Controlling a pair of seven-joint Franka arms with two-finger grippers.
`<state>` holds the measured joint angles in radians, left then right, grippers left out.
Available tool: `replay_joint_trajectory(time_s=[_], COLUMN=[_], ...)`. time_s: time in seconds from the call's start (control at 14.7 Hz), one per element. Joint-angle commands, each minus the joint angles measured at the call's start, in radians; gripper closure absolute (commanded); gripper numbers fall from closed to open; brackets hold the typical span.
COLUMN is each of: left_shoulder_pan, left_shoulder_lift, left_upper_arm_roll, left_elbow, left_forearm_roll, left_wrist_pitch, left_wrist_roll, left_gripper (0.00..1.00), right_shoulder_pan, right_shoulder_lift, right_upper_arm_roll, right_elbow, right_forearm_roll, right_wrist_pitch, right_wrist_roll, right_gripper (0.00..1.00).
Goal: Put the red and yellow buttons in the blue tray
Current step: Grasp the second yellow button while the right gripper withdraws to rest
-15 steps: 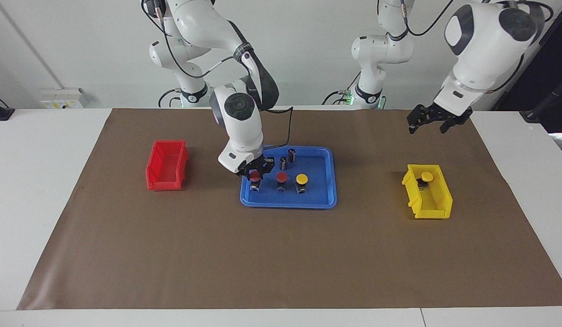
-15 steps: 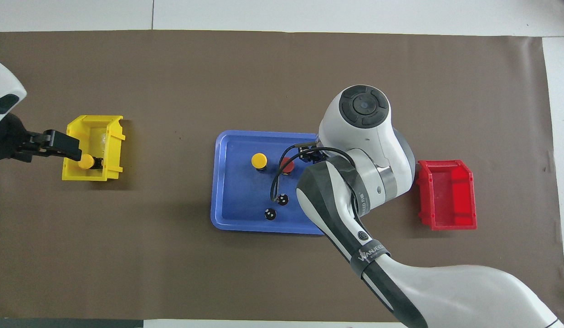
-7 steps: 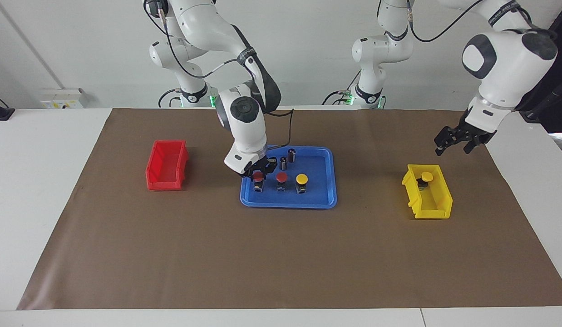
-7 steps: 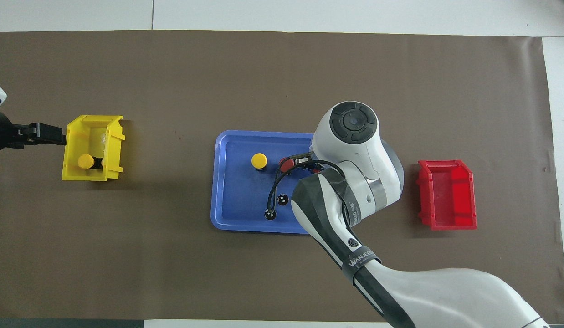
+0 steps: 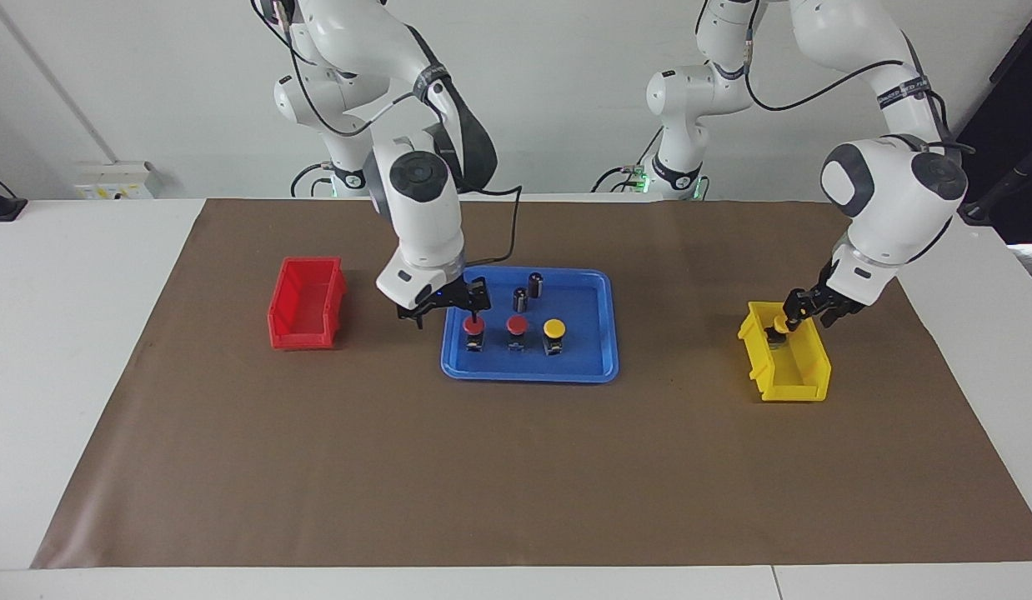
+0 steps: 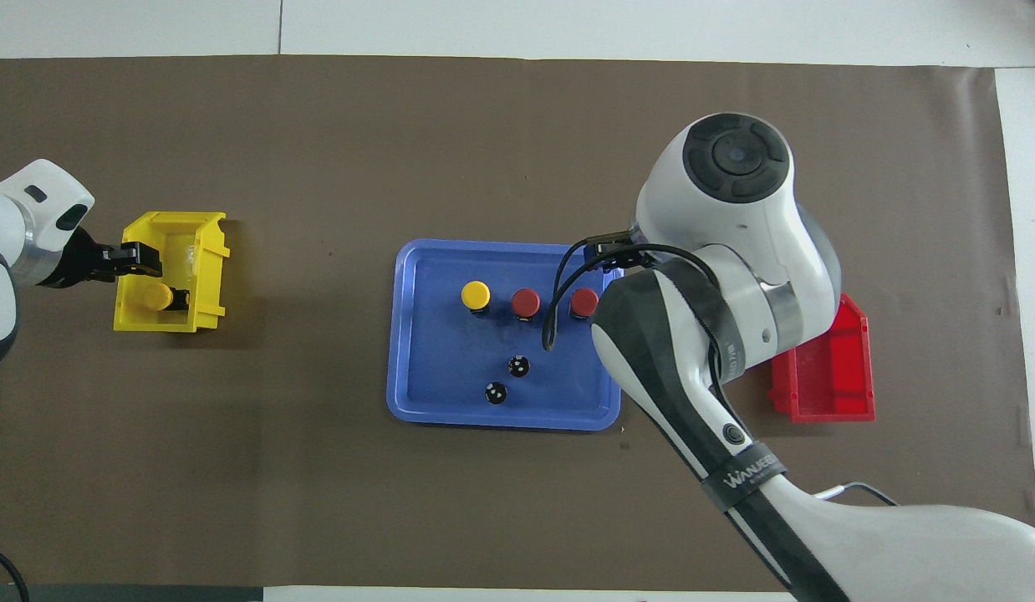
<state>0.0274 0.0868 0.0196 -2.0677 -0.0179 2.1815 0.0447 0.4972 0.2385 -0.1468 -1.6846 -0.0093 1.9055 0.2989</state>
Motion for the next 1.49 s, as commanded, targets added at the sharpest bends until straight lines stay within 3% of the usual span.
replay_joint_trajectory(time_s=[0.0,0.41,0.48,0.61,0.68,0.81,1.02,1.15,1.43], left_shoulder_pan=[0.006,0.000,0.000,0.006,0.008,-0.004,-0.033,-0.085,-0.298], left_shoulder_lift=[-0.032,-0.042,-0.042,-0.042,-0.038,-0.024,-0.022,0.013,0.031], left_upper_arm_roll=[-0.009,-0.009,-0.009,-0.009,-0.009,-0.009,-0.010,-0.015,-0.018], left_elbow=[-0.066,-0.135,-0.138,-0.138,-0.128,-0.056,0.131,0.246,0.180], left_forearm_roll=[0.006,0.006,0.006,0.004,0.004,0.004,0.012,0.010,0.004], left_wrist_pitch=[0.040,0.089,0.096,0.106,0.103,0.040,-0.202,-0.314,-0.137], left_wrist_roll=[0.006,0.007,0.006,0.007,0.007,0.006,0.003,-0.081,-0.438], left_gripper=[0.34,0.38,0.48,0.90,0.99,0.99,0.99,0.99,0.99], right_shoulder_pan=[-0.124,-0.244,-0.253,-0.291,-0.304,-0.344,-0.419,-0.427,-0.436], right_shoulder_lift=[-0.048,-0.148,-0.166,-0.188,-0.197,-0.220,-0.267,-0.272,-0.266], right_upper_arm_roll=[0.009,0.009,0.007,0.007,0.006,0.004,0.001,0.003,0.010], right_elbow=[0.062,0.157,0.160,0.164,0.172,0.175,0.088,0.085,0.091], right_forearm_roll=[-0.018,-0.012,-0.014,-0.014,-0.014,-0.017,-0.012,-0.014,-0.014], right_wrist_pitch=[-0.063,-0.276,-0.305,-0.348,-0.368,-0.414,-0.416,-0.416,-0.421], right_wrist_roll=[-0.023,-0.029,-0.029,-0.046,-0.076,-0.137,-0.225,-0.248,-0.248], right_gripper=[0.00,0.00,0.00,0.00,0.00,0.00,0.00,0.00,0.00])
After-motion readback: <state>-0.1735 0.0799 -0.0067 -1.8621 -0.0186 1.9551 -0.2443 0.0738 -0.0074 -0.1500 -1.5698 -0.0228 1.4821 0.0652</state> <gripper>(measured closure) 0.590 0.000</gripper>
